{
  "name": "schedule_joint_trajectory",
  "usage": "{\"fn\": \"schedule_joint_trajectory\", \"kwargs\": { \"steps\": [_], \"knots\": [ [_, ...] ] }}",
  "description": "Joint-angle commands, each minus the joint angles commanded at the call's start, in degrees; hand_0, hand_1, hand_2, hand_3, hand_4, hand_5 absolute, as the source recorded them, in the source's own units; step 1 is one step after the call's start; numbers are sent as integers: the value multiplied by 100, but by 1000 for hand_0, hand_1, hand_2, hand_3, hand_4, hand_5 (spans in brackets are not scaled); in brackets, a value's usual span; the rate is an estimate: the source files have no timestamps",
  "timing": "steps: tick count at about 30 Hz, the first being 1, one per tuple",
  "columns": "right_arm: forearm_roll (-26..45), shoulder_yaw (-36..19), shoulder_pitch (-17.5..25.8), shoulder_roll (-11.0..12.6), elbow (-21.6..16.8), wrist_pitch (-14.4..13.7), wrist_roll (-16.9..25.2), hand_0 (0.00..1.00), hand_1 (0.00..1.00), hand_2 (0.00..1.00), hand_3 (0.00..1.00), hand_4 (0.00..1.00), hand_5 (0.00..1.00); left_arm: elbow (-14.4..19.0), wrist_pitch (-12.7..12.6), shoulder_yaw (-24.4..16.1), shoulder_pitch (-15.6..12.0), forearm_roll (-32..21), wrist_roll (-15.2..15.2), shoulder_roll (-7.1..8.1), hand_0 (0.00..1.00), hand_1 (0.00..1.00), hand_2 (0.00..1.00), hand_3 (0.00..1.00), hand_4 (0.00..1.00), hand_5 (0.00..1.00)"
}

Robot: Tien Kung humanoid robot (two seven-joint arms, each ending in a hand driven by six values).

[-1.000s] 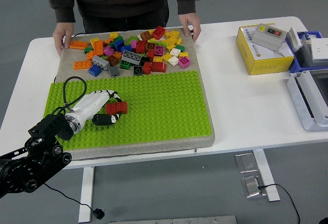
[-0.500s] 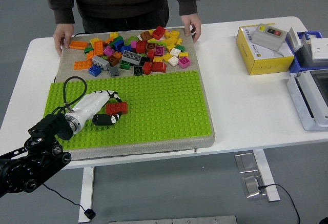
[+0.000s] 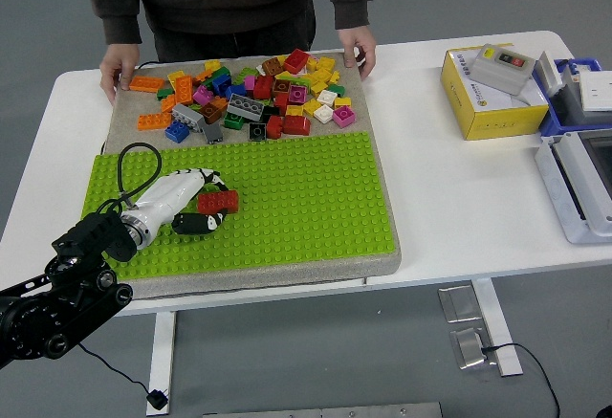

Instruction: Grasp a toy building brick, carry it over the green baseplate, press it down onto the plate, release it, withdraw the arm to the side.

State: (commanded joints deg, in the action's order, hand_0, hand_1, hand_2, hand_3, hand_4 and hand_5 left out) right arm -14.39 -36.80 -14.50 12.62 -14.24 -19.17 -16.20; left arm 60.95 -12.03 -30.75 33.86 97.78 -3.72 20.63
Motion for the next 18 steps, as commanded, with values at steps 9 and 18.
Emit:
{"fn": "schedule_joint_trajectory", "kwargs": {
  "steps": [9, 18],
  "knots": [
    [-21, -18, 9, -1, -1, 0, -11, 645, 601, 527, 699, 437, 983, 6, -5, 3, -3, -18, 18, 4, 970, 957, 924, 839, 541, 278],
    [-98, -98, 16, 6, -1, -1, -48, 646, 601, 528, 700, 438, 983, 127, 30, -40, -26, 4, -6, 63, 971, 957, 926, 841, 547, 283]
  ]
}}
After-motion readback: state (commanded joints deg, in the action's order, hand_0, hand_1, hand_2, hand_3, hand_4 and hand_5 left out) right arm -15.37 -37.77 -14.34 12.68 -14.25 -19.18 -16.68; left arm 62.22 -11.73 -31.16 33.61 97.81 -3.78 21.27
